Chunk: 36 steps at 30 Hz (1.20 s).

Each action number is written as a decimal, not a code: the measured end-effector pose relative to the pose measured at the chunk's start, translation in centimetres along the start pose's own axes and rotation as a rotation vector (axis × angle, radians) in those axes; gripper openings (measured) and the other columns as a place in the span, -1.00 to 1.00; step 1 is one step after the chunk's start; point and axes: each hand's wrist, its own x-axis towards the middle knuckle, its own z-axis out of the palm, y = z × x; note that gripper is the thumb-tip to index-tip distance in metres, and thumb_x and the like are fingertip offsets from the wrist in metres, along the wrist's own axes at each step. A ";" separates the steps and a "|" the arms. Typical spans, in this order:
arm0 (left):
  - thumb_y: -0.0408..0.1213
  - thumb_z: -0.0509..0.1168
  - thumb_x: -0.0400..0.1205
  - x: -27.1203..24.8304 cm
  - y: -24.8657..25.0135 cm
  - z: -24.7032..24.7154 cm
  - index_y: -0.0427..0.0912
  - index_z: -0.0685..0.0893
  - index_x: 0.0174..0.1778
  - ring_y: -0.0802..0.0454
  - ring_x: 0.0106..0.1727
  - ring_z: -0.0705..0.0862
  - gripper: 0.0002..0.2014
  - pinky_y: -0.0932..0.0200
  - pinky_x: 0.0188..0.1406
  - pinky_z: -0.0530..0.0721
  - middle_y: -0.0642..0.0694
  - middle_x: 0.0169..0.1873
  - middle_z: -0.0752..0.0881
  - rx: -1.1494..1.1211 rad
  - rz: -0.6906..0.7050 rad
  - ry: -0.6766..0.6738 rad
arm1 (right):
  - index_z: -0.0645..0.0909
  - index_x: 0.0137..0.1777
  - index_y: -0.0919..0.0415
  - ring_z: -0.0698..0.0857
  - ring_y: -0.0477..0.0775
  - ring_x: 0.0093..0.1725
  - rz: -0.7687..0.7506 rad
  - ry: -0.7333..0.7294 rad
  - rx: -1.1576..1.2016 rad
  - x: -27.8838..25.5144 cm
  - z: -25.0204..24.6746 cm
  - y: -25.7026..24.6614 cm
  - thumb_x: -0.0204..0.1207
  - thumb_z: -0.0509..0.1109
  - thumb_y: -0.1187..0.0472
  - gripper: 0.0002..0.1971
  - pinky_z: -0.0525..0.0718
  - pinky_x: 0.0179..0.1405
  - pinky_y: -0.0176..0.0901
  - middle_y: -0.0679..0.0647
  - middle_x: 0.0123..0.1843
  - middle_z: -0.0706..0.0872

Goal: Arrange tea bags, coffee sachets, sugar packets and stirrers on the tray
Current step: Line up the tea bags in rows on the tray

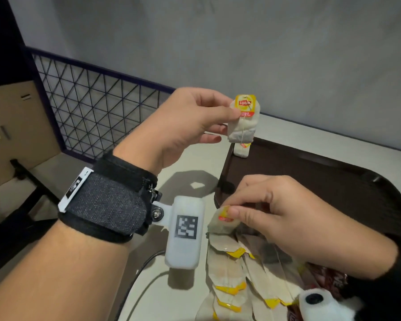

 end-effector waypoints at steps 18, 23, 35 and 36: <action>-0.14 0.58 0.38 -0.6 0.1 0.9 -0.12 0.89 -0.05 0.05 -0.09 0.78 -0.75 0.03 0.03 0.71 -0.16 -0.03 0.89 0.068 0.018 -0.151 | 0.77 0.26 -0.02 0.76 -0.19 -0.20 -0.089 0.478 -0.321 1.6 -8.0 -1.9 0.53 0.60 0.14 -0.70 0.76 -0.05 -0.11 -0.27 -0.21 0.77; -0.20 0.56 0.41 -0.8 0.2 1.0 -0.16 0.89 -0.04 0.10 -0.20 0.75 -0.77 0.06 0.00 0.70 -0.14 -0.12 0.87 0.036 0.034 -0.203 | 0.75 0.29 -0.02 0.74 -0.26 -0.22 -0.039 0.477 -0.348 2.0 -7.8 -1.8 0.54 0.59 0.13 -0.68 0.76 -0.08 -0.18 -0.21 -0.20 0.76; -0.18 0.51 0.44 -0.9 0.2 1.1 -0.13 0.91 -0.02 -0.02 -0.11 0.70 -0.77 0.09 0.01 0.69 -0.15 -0.09 0.87 -0.065 0.058 -0.244 | 0.80 0.08 0.07 0.82 0.07 -0.31 0.028 0.508 0.168 2.0 -6.8 -0.3 0.50 0.60 0.06 -0.80 0.83 -0.23 0.11 0.04 -0.17 0.86; -0.17 0.50 0.46 -0.9 0.2 1.1 -0.12 0.91 -0.04 -0.03 -0.11 0.69 -0.79 0.10 -0.01 0.68 -0.16 -0.11 0.86 -0.075 0.064 -0.241 | 0.80 0.04 0.12 0.82 0.10 -0.34 0.015 0.505 0.251 2.0 -6.6 -0.4 0.49 0.60 0.13 -0.84 0.81 -0.30 0.07 0.11 -0.21 0.86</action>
